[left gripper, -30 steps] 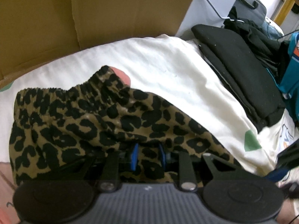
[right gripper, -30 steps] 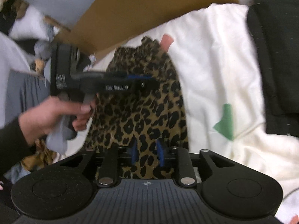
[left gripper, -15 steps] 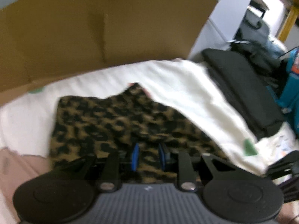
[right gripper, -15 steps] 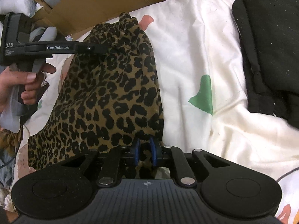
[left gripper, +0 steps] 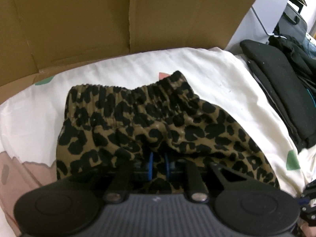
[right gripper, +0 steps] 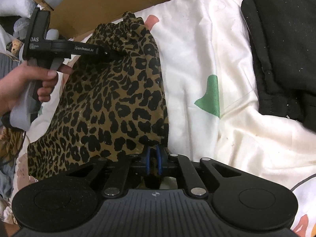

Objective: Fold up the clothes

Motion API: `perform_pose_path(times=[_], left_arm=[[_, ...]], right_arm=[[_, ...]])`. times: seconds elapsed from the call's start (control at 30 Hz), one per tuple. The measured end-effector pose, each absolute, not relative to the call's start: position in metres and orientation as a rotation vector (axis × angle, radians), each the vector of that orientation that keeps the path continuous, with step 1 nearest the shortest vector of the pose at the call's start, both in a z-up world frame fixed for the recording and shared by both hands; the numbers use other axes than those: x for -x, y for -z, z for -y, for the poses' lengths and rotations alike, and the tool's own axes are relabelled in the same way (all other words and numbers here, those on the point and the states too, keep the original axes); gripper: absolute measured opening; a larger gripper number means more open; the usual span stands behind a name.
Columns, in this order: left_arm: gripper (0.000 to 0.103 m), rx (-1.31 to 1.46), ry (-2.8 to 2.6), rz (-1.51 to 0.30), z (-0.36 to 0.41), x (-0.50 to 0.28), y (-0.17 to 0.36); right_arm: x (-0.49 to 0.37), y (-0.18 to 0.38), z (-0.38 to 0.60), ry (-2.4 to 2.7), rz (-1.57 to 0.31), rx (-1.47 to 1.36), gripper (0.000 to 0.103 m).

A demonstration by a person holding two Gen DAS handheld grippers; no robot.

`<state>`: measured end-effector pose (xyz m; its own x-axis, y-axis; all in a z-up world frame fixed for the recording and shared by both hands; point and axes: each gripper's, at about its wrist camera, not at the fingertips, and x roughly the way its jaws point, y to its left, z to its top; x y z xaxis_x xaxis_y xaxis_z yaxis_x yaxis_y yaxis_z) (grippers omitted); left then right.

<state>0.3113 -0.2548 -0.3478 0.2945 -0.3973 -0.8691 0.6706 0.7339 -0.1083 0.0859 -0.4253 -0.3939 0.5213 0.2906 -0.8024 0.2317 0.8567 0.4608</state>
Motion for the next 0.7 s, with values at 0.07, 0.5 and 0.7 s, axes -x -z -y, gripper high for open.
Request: perform_pose_path(times=[0.07,0.5,0.7], left_arm=[[0.015,-0.307,0.729,-1.045,0.253,-0.308,0.341],[0.016,-0.273,0.675,-1.028,0.226,-0.328,0.323],[0.018,-0.244,0.662,-1.051,0.227,-0.34,0.342]], right_arm=[[-0.085,0.395,0.425,-0.036,-1.036,-0.565,0.009],[-0.087,0.397,0.427,-0.043,-1.052,-0.553,0.008],[-0.086,0.397,0.426,-0.042,-1.057,-0.543,0.006]])
